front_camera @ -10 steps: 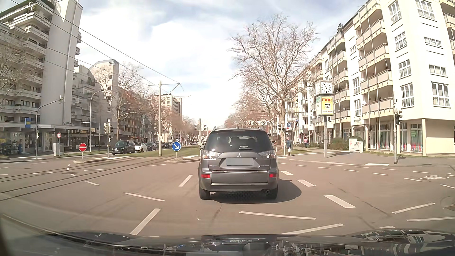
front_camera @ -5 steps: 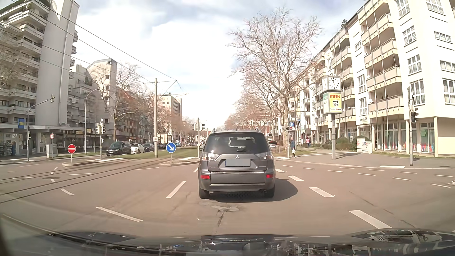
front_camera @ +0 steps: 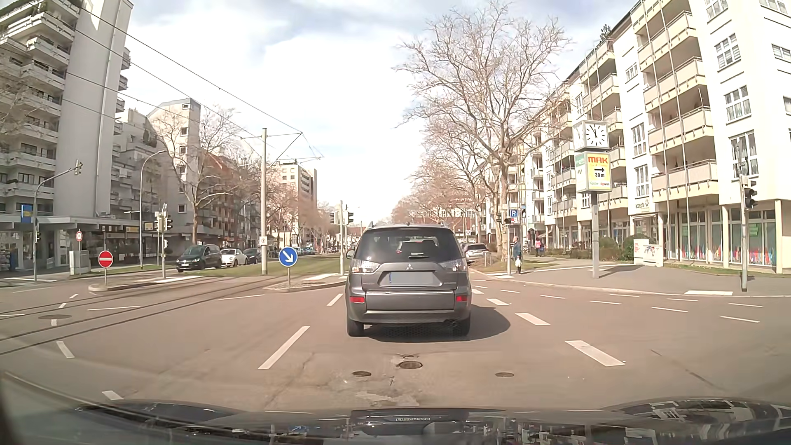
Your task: Follow the waypoints while adhering to traffic rules and regulations
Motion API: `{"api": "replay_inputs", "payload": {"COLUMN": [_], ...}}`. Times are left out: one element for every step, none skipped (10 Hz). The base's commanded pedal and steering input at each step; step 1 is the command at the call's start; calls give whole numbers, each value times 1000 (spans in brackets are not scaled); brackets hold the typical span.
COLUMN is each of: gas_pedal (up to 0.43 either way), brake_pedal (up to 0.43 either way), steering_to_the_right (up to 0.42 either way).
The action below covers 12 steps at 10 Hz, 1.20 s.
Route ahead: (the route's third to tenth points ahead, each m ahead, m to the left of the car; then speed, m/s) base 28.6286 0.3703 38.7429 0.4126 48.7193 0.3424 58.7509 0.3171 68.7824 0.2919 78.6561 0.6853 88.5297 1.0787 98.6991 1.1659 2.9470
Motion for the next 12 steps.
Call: {"api": "replay_inputs", "payload": {"gas_pedal": [0, 0, 0, 0, 0, 0, 8, 39, 67, 79, 87, 87], "brake_pedal": [6, 0, 0, 0, 0, 0, 0, 0, 0, 0, 0, 0], "steering_to_the_right": [-5, -5, -5, -5, -5, -5, -5, -5, -5, -5, -5, -6]}}
